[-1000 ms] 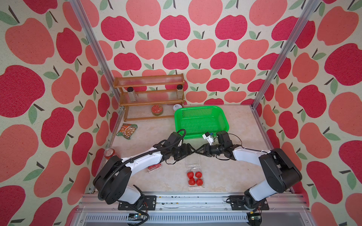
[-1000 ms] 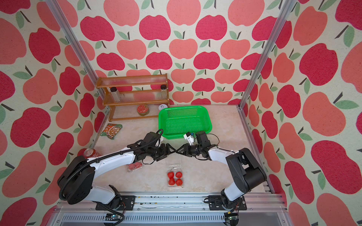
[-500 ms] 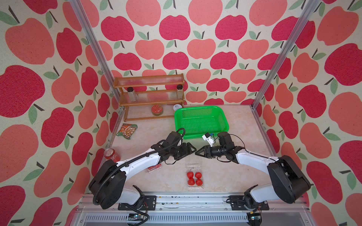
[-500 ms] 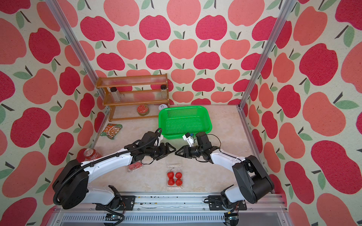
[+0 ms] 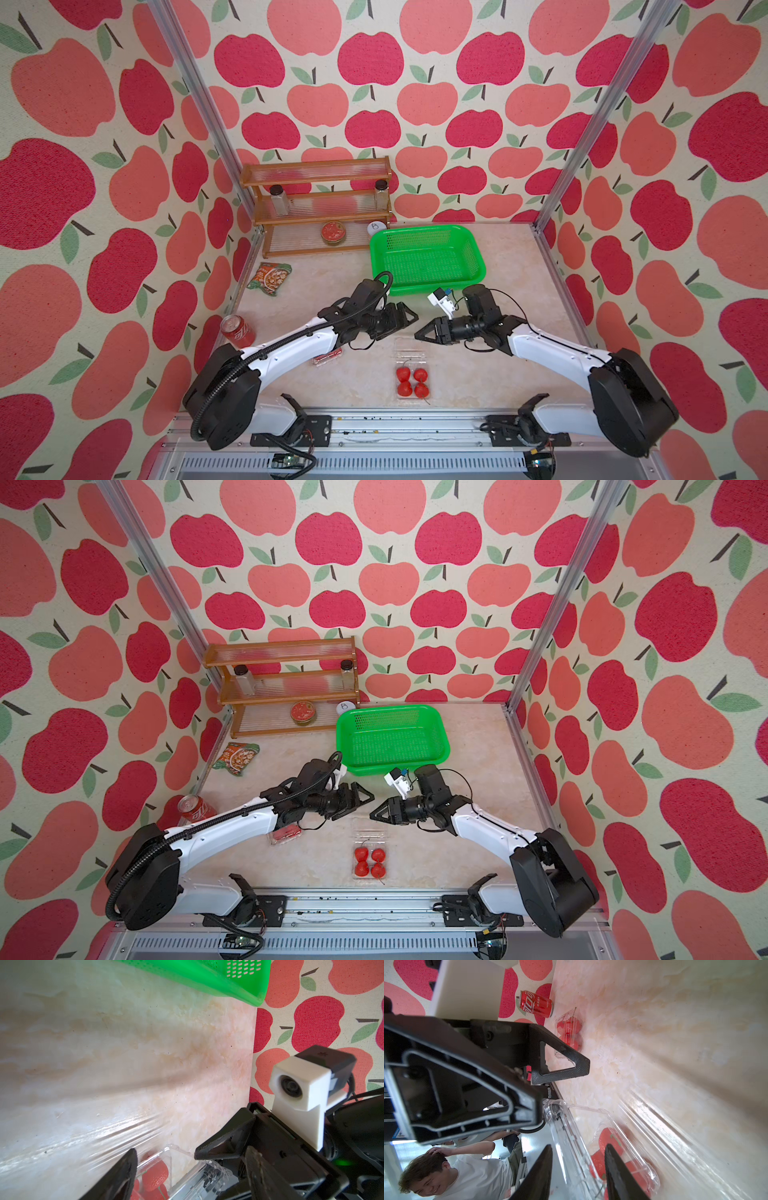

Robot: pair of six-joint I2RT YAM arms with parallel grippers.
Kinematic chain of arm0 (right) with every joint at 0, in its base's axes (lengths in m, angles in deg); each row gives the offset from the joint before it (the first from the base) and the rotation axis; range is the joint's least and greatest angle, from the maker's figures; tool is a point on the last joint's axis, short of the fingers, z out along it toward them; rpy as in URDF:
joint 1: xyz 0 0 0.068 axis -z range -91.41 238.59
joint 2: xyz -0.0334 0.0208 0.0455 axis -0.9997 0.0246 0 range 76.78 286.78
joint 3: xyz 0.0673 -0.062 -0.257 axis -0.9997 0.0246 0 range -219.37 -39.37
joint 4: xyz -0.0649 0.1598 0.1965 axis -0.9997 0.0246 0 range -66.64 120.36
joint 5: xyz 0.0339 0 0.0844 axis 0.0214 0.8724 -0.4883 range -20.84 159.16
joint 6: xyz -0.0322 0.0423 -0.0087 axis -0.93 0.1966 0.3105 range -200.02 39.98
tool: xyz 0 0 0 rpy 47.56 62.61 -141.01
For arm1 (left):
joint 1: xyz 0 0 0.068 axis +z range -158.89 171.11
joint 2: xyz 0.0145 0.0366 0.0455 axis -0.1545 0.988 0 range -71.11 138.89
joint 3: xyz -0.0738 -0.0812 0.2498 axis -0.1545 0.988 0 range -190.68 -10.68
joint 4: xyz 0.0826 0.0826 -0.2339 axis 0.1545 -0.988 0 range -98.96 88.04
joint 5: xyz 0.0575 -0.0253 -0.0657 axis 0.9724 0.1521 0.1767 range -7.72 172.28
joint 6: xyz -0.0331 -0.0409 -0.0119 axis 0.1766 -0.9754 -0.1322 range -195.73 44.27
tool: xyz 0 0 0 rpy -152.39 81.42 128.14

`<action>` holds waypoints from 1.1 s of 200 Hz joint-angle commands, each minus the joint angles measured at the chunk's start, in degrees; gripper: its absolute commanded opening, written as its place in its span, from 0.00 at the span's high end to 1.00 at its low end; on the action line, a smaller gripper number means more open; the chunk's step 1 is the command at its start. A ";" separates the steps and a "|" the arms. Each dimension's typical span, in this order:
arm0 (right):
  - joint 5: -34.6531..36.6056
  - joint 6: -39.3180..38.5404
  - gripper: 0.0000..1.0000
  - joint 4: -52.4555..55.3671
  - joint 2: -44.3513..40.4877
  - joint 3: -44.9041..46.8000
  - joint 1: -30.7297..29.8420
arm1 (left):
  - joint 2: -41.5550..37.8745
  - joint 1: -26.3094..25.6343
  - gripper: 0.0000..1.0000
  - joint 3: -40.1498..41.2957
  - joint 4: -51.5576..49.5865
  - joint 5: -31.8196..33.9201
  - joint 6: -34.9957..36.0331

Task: Pack strawberries into containers
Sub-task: Close the packing box at the center of the board.

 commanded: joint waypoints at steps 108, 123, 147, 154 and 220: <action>2.24 -1.95 0.56 9.73 -5.74 1.50 -9.70 | -5.26 -6.06 0.20 1.81 -3.99 2.83 -2.00; 2.63 -1.17 0.56 9.23 -5.96 2.42 -10.71 | -5.99 -6.78 0.20 2.60 -3.92 3.29 -2.86; 3.47 0.02 0.56 8.32 -5.88 3.83 -12.86 | -6.94 -8.07 0.20 3.62 -3.91 4.08 -3.84; 3.78 0.37 0.56 8.32 -5.71 4.11 -13.56 | -7.07 -8.61 0.19 3.88 -3.91 4.37 -4.12; 7.81 2.41 0.56 9.53 -4.23 6.68 -18.43 | -5.83 -13.61 0.19 6.57 -1.20 6.40 -7.95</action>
